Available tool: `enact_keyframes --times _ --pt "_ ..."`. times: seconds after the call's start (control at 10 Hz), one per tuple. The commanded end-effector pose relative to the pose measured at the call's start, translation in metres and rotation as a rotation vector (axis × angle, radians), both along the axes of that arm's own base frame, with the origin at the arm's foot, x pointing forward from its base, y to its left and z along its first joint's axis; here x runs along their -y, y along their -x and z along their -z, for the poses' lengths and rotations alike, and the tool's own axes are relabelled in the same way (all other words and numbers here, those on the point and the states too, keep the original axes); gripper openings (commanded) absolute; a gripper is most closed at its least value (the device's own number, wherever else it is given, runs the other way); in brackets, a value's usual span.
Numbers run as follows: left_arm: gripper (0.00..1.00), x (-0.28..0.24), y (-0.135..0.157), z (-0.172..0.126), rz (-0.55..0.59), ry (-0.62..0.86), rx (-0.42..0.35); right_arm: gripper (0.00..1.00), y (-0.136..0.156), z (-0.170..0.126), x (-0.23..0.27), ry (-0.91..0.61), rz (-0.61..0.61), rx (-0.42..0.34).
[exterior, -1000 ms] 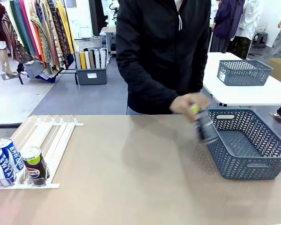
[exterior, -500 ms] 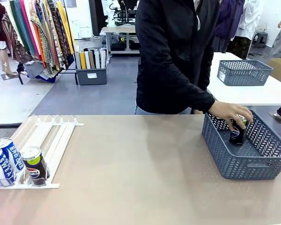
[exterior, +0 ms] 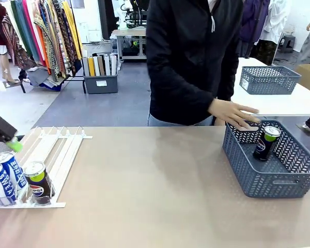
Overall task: Retrieve and store the cans from the dispenser.
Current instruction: Pick up the last remaining can from one row of the Automatic Can Dispenser and place it in the middle of the table.
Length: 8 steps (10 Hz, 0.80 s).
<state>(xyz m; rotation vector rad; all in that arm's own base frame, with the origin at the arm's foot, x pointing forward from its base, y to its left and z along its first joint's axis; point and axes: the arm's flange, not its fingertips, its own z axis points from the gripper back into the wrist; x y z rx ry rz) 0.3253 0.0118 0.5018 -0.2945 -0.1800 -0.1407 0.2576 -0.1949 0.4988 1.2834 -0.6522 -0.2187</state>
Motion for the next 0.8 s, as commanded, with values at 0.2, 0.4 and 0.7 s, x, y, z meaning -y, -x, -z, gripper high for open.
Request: enact_keyframes --times 0.2,0.4,0.7 --pt "1.00 0.045 0.000 0.046 -0.007 -0.110 -0.012 1.00 -0.003 -0.001 0.000 -0.013 0.004 0.043" --pt "1.00 0.056 -0.010 0.063 -0.023 -0.154 -0.016 1.00 -0.003 -0.001 0.000 -0.013 0.004 0.043" --pt "1.00 0.068 -0.013 0.087 -0.023 -0.196 -0.078 1.00 -0.003 -0.001 0.000 -0.013 0.004 0.043"
